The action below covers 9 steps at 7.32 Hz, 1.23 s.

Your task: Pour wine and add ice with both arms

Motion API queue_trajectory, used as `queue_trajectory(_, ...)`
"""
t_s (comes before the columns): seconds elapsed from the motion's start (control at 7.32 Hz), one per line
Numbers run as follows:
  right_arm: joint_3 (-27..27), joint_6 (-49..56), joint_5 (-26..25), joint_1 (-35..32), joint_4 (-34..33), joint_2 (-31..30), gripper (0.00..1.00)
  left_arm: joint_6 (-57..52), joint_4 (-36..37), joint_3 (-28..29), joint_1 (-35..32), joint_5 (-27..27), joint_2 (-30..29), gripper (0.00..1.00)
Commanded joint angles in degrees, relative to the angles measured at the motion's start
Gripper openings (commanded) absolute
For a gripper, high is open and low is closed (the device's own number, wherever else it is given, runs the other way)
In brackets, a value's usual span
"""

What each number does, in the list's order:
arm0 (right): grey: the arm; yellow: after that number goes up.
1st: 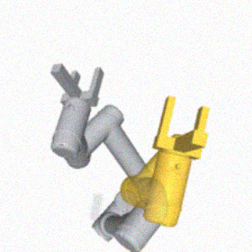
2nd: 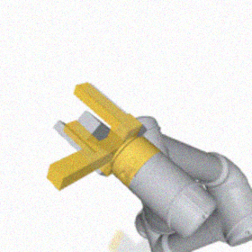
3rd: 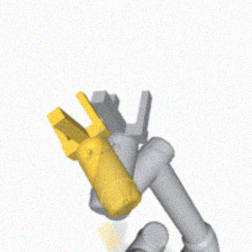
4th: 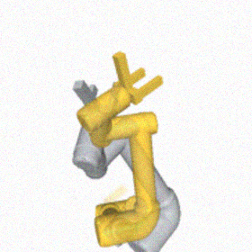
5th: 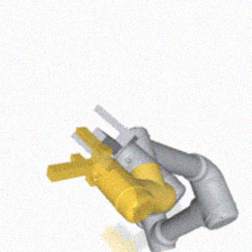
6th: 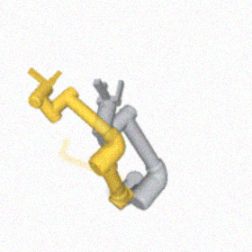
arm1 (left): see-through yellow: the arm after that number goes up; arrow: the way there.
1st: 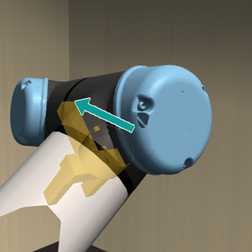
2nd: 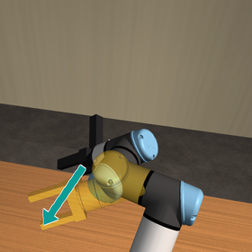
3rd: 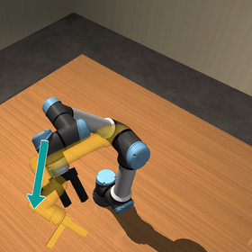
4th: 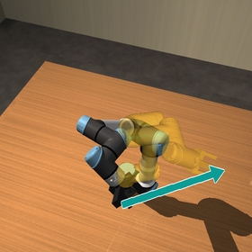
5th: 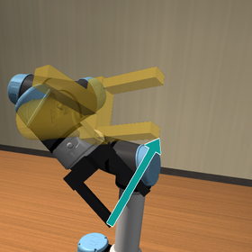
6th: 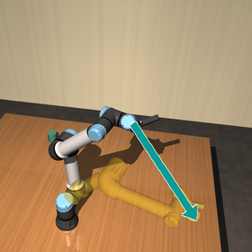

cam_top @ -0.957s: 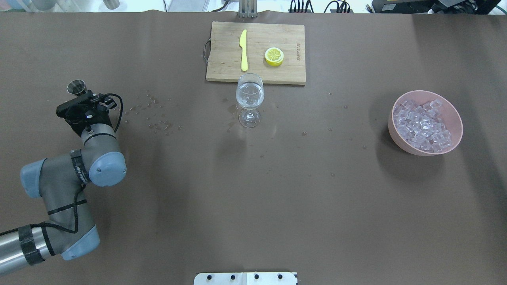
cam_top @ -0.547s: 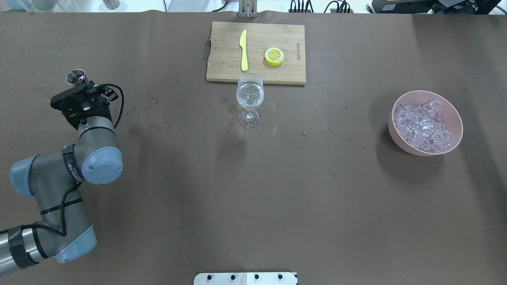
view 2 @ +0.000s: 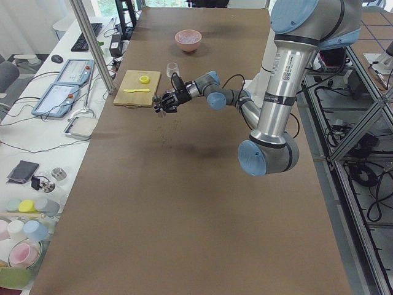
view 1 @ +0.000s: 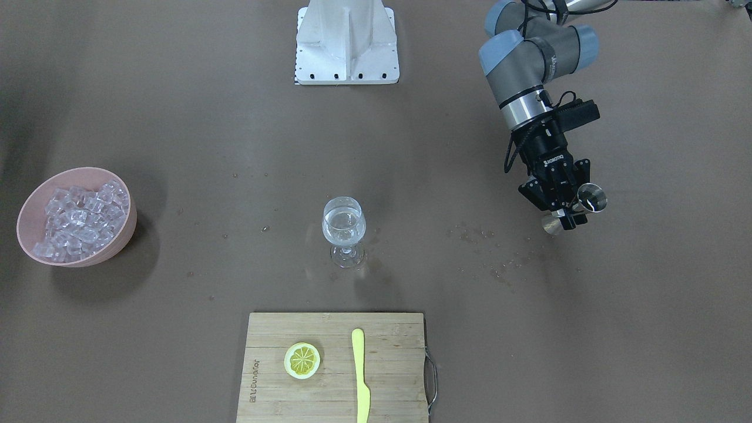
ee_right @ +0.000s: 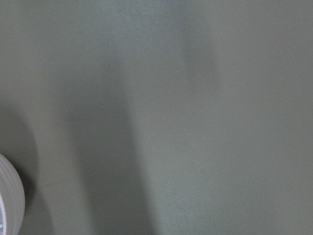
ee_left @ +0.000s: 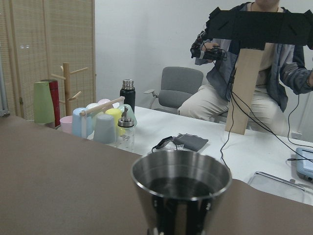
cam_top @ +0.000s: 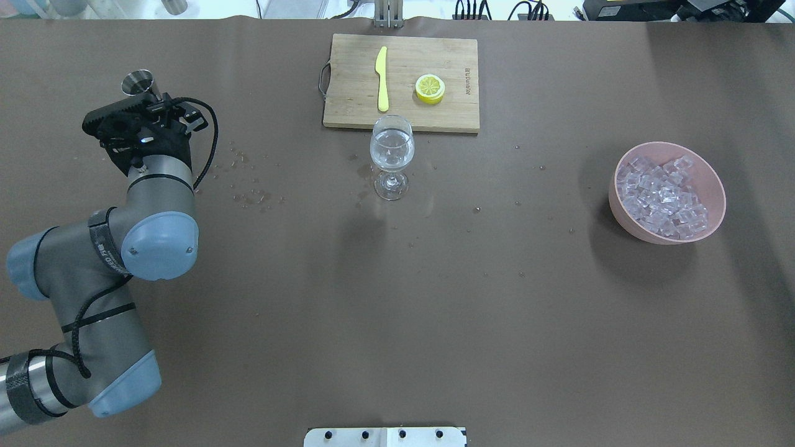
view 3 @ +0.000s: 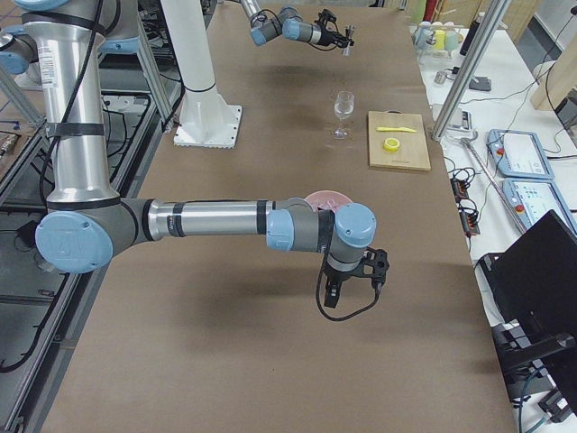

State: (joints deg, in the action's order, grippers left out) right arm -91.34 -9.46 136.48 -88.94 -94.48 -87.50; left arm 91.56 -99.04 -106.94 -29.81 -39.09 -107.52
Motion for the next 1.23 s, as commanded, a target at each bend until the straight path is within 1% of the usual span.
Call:
queue_trajectory(0.0, 0.9, -0.03, 0.02, 0.0, 0.0, 0.57, 1.0, -10.53, -0.1, -0.19, -0.07, -0.11, -3.37, 0.0)
queue_trajectory(0.14, 0.99, -0.03, -0.07, 0.0, 0.0, 0.75, 1.0, -10.87, -0.1, -0.28, 0.02, 0.07, -5.66, 0.0)
queue_trajectory(0.55, 0.9, -0.12, 0.02, 0.0, 0.09, 0.93, 1.0, -13.67, -0.19, -1.42, 0.37, -0.71, -9.27, 0.0)
queue_trajectory(0.68, 0.82, -0.12, 0.02, 0.0, 0.09, 1.02, 1.0, -19.69, -0.71, -1.78, 0.37, -6.55, -11.46, 0.0)
queue_trajectory(0.82, 0.73, -0.12, 0.02, 0.0, 0.09, 1.02, 1.0, -25.67, -9.24, -1.52, 0.37, -13.22, -12.26, 0.0)
queue_trajectory(0.96, 0.73, -0.12, 0.8, 0.09, 0.09, 1.02, 1.0, -31.21, -20.9, -0.73, 0.37, -19.12, -11.58, 0.0)
queue_trajectory(1.09, 0.73, -0.12, 0.9, 0.09, 0.09, 1.02, 1.0, -40.49, -25.98, -0.03, 0.37, -26.4, -11.92, 0.0)
